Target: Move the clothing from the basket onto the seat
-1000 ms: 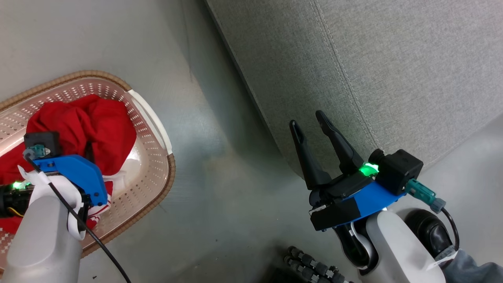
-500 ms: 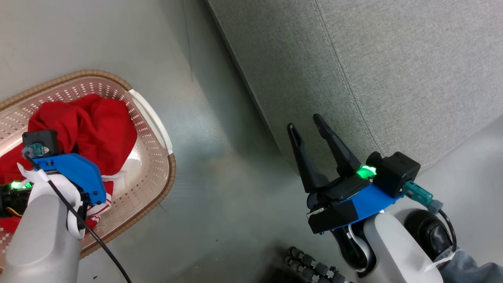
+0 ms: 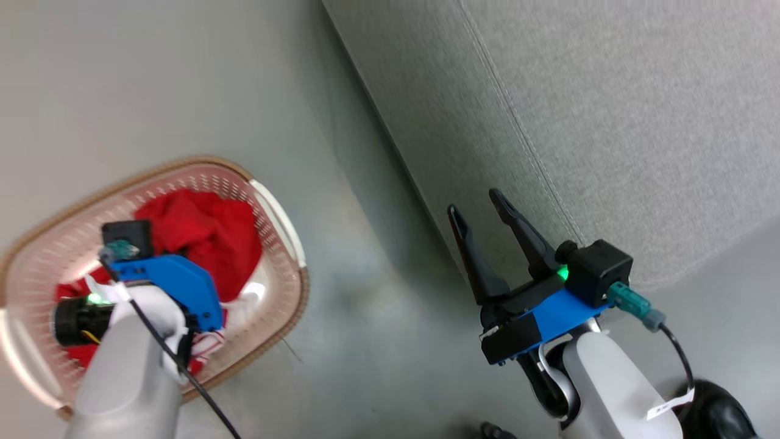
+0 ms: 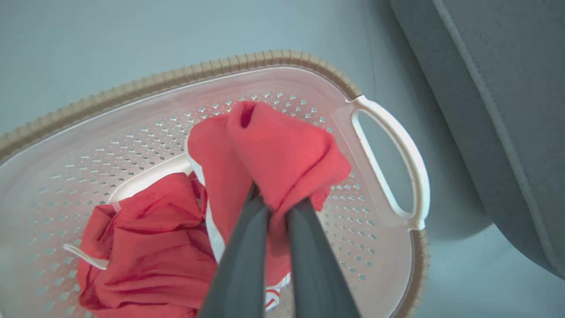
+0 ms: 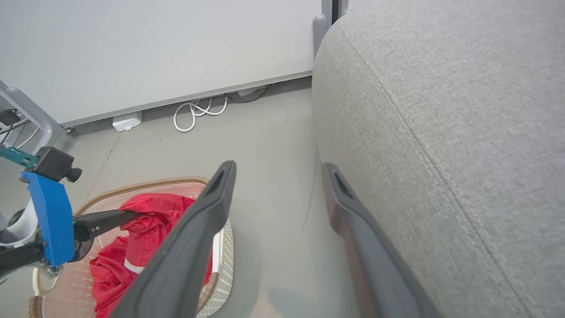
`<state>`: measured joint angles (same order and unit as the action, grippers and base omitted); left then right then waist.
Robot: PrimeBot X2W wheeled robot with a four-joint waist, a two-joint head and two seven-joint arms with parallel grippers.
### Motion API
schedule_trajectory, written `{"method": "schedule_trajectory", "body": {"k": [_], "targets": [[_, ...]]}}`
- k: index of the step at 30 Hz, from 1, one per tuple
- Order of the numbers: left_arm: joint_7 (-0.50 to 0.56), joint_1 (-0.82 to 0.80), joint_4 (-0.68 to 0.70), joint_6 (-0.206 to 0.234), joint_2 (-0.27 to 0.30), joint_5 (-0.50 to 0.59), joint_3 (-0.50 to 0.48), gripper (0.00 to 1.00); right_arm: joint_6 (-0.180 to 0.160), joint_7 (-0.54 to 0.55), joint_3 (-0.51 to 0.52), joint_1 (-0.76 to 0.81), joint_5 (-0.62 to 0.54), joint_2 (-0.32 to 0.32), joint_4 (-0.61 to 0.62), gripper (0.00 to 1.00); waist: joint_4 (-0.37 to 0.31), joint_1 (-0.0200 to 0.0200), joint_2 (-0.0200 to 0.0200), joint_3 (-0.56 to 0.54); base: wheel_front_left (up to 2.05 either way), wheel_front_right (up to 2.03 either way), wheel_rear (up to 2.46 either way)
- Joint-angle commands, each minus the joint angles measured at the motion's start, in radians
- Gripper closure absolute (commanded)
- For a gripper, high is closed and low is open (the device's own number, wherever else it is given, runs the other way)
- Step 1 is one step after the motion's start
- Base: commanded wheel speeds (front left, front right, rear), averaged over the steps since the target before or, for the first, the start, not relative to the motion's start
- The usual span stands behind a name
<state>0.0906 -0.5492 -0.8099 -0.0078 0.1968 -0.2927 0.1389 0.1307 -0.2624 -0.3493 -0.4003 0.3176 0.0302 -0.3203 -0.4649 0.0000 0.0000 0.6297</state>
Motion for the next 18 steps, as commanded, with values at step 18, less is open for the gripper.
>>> {"method": "schedule_trajectory", "body": {"k": [18], "targets": [[-0.143, -0.013, -0.189, -0.114, -0.140, -0.079, 0.123, 1.00, 0.000, 0.008, 0.092, 0.135, -0.192, 0.003, -0.172, 0.00, 0.260, 0.0000, 0.0000, -0.421, 0.00, 0.00, 0.00]]}}
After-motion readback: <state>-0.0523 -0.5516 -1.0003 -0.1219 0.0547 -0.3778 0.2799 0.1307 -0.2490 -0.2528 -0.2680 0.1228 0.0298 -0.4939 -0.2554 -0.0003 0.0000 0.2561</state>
